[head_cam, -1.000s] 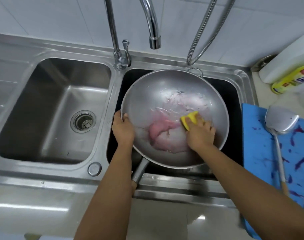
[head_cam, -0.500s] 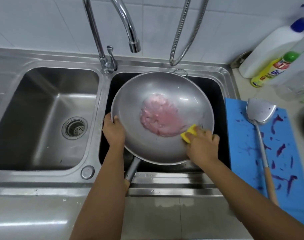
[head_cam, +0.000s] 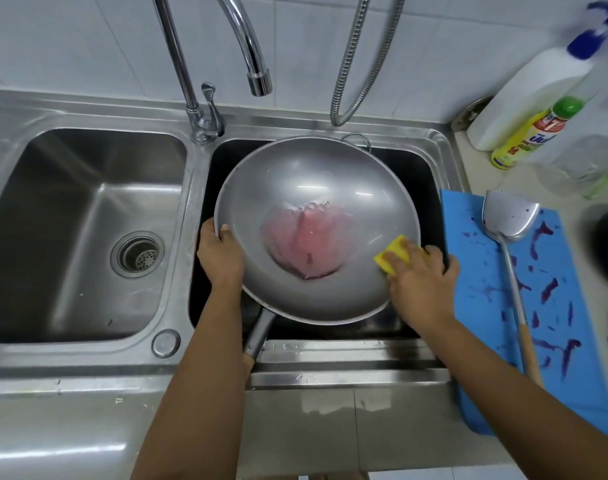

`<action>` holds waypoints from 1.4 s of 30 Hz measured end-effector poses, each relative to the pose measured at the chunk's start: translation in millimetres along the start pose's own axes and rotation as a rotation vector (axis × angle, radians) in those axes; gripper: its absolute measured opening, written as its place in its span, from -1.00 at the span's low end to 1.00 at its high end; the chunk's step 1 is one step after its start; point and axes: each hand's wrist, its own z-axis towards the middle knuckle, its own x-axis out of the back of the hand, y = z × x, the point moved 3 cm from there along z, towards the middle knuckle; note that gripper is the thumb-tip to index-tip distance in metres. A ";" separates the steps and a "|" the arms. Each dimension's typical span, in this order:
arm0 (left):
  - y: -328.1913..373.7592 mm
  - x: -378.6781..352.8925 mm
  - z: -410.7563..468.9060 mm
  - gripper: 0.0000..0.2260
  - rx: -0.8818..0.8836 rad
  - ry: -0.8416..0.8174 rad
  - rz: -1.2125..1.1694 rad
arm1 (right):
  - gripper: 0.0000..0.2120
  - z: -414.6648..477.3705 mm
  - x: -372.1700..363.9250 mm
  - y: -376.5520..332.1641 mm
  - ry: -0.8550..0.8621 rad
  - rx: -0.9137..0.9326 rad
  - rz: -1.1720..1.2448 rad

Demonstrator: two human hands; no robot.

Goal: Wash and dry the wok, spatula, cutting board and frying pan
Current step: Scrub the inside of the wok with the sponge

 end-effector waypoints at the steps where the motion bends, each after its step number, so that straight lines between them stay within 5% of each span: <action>1: -0.4 -0.5 0.5 -0.77 -0.003 0.002 -0.002 | -0.67 -1.1 -0.2 -0.4 -0.010 -0.017 -0.007; 5: -0.4 -0.9 0.6 -0.78 0.038 -0.001 -0.093 | -0.67 -43.5 6.3 -59.0 -0.054 0.088 0.184; 10: 1.1 0.3 -1.5 -0.78 0.130 -0.044 -0.323 | -0.60 -57.7 17.9 -118.7 -0.372 0.276 0.659; 16: 3.0 0.6 -5.3 -0.77 0.144 -0.082 -0.360 | -0.65 -14.4 12.7 -46.8 -0.557 0.261 0.287; 21: 0.5 -0.3 -1.4 -0.76 0.100 -0.055 -0.338 | -0.59 -17.2 11.4 -134.2 -0.664 0.462 0.934; 26: -2.1 -1.3 -0.7 -0.76 0.054 -0.060 -0.327 | -0.49 20.1 -2.4 -184.7 -0.551 0.450 0.743; 29: -4.1 -2.5 1.6 -0.76 0.069 -0.059 -0.294 | -0.53 1.9 -5.1 -149.9 -0.604 0.515 0.872; 33: -3.1 -4.4 -1.3 -0.75 0.101 -0.085 -0.306 | -0.51 -9.2 -11.2 -68.3 -0.562 0.412 0.454; 38: 1.7 -4.8 -0.1 -0.76 0.055 -0.052 -0.253 | -0.54 -8.9 2.7 -129.6 -0.652 0.505 0.853; 42: 1.2 -5.9 0.0 -0.76 0.050 -0.050 -0.254 | -0.47 20.0 -7.1 -178.7 -0.502 0.463 0.681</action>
